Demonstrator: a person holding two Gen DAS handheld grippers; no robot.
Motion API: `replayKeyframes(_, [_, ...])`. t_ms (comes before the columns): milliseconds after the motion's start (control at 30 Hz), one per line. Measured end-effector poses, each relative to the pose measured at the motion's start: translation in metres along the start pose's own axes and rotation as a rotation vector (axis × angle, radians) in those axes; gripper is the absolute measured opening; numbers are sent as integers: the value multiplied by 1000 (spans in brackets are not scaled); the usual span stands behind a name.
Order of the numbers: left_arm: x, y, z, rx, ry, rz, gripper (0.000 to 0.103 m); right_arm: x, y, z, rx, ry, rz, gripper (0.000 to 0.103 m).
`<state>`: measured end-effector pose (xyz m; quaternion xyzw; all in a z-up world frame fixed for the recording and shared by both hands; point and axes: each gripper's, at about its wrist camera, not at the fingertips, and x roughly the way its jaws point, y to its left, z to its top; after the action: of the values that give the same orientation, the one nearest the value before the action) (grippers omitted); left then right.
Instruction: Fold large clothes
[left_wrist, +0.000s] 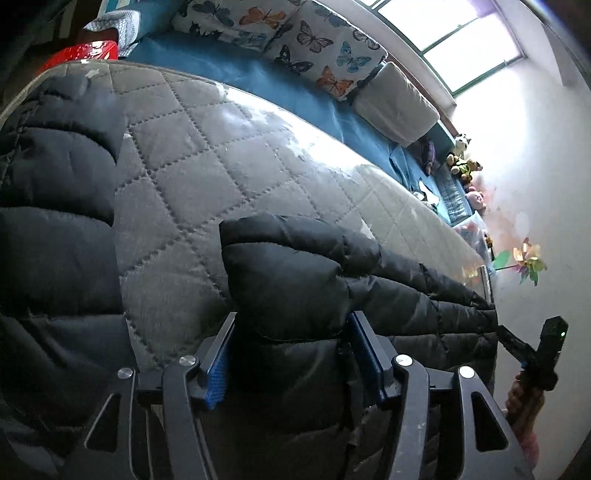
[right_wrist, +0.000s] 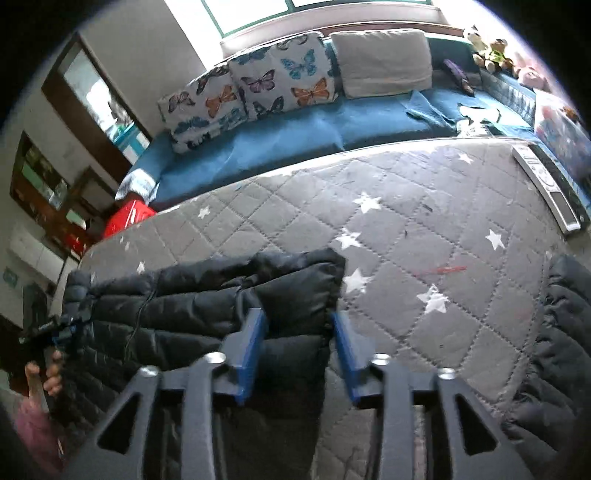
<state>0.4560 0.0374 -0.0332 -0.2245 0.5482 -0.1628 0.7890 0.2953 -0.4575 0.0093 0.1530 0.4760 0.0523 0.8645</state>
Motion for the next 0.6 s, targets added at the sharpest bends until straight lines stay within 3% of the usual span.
replayKeyframes(133, [-5, 7, -6, 6, 31, -24, 62, 18, -3, -8, -22, 60, -54, 62])
replayKeyframes(200, [2, 4, -6, -5, 39, -44, 67, 27, -10, -12, 16, 75, 22, 62])
replayKeyframes(300, [3, 3, -6, -18, 27, -45, 65, 35, -19, -20, 66, 107, 118, 62])
replayKeyframes(333, [3, -1, -8, 3, 17, -35, 63, 38, -17, -22, 59, 108, 111, 59])
replayKeyframes(367, [3, -6, -9, 37, -5, -3, 47, 40, -13, -22, 38, 102, 96, 44])
replayKeyframes(467, [-3, -15, -7, 86, -41, 21, 24, 36, 4, -15, -30, 56, 62, 26])
replayKeyframes(600, [-1, -20, -2, 94, -101, 54, 22, 46, 7, -7, -34, 51, 29, 25])
